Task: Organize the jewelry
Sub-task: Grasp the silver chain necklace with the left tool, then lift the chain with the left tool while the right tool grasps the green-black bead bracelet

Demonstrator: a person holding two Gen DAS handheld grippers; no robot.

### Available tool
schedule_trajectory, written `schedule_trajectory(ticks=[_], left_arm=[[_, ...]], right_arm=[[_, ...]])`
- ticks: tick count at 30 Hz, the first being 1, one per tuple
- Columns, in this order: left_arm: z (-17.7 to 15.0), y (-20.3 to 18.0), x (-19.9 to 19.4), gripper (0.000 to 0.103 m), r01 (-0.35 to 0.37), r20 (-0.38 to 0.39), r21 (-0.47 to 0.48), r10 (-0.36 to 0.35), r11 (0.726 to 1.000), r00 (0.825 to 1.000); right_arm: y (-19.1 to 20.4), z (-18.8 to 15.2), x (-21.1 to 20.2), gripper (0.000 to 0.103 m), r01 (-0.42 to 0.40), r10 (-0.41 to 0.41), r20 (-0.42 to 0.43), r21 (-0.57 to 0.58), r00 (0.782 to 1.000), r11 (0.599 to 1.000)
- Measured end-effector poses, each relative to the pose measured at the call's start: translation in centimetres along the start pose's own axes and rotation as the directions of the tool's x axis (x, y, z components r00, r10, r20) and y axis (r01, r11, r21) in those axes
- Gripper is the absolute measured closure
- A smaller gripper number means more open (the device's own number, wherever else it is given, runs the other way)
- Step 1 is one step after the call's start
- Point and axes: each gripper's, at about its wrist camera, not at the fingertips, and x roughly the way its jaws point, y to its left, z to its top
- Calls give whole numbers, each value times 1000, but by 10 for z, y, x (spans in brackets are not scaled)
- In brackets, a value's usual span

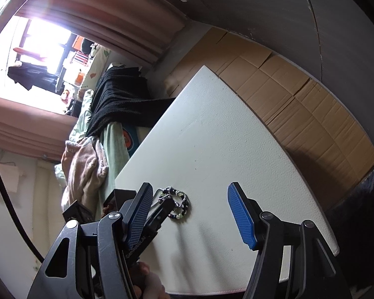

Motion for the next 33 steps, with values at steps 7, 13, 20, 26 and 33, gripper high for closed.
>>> schedule_trajectory(ticks=[7,13,20,26,33], left_arm=[[3,-10,10,63,-96,17,33,96,995,995],[-1,-16,12,86,-197,31,120,194,973,980],[4,6,3,89,-88,-1,69,89,994,996],[13,6,-39,89,9,88,46,-13,999,996],[25,9,-98,89,91,211,35,-96,995,973]], right_arm=[[1,0,0,40,6,-6,5,3,1000,1000],[3,-4,7,40,24,-24,-12,-5,1000,1000],[4,-3,8,40,34,-34,-5,-7,999,999],[13,-8,18,40,43,-45,-25,-54,999,998],[31,-19,44,40,81,-90,-57,-144,994,986]])
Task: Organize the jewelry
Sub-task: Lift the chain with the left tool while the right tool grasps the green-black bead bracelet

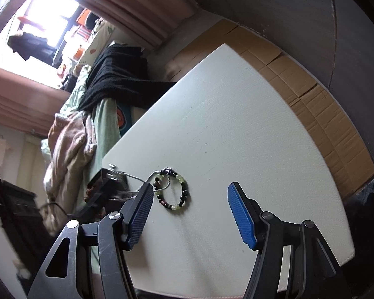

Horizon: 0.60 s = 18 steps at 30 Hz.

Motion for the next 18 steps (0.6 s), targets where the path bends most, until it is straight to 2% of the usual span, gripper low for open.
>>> schedule_trajectory(ticks=[3,5,9,11,15,18], left_arm=[[9,4,-24,89,22,57,-21,-21,1000,998],[16,10,-43,89,39,100,-39,-35,998,994],[26,18,-74,89,59,175,-59,-47,997,983],[32,23,-92,89,72,216,-69,-56,995,975],[40,33,-121,89,87,281,-86,-60,992,958],[47,41,-145,89,93,337,-99,-54,991,940]], right_arm=[[11,-3,10,45,23,-24,-5,-55,1000,998],[20,-6,19,53,47,-49,-17,-96,999,994],[34,-12,39,63,94,-103,-43,-171,994,981],[41,-16,51,68,129,-143,-49,-218,988,967],[53,-22,71,72,202,-225,-45,-296,973,934],[61,-28,84,85,270,-301,-31,-364,953,891]])
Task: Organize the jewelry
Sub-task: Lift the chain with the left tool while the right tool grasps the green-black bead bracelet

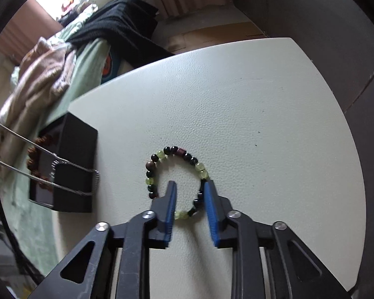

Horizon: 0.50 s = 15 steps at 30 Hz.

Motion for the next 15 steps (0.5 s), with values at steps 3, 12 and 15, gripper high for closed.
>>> schedule_trajectory(ticks=[3,12,15], left_arm=[[12,4,-14,89,1,40,-6,-1,1000,999],[28,12,-31,89,14,101,-17,-12,1000,995],[31,15,-36,89,25,110,-28,-21,999,994]], right_arm=[[8,-2,-1,93,62,-61,13,-66,998,996],[-1,-5,-46,94,-46,50,97,-34,994,998],[-7,-8,-72,94,-92,95,156,-27,983,995]])
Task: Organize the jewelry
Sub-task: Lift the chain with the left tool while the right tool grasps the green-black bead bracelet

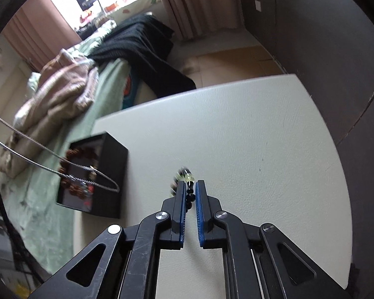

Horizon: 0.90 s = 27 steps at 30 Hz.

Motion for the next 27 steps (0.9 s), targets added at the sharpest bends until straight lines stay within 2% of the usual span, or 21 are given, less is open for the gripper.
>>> schedule_trajectory(ticks=[6,13,21,27], left_arm=[[10,-2,-18,89,28,55,-2,-28,1000,998],[22,-5,-39,89,57,114,5,-57,998,992],[17,6,-17,89,46,52,-11,-46,999,998],[13,10,-13,89,48,30,-22,-48,999,998]], right_arm=[[1,4,-33,94,-64,64,78,-10,995,998],[16,10,-23,94,-89,91,58,-21,994,996],[26,14,-15,94,-105,106,51,-17,993,994],[30,15,-29,94,-155,155,98,-9,983,988]])
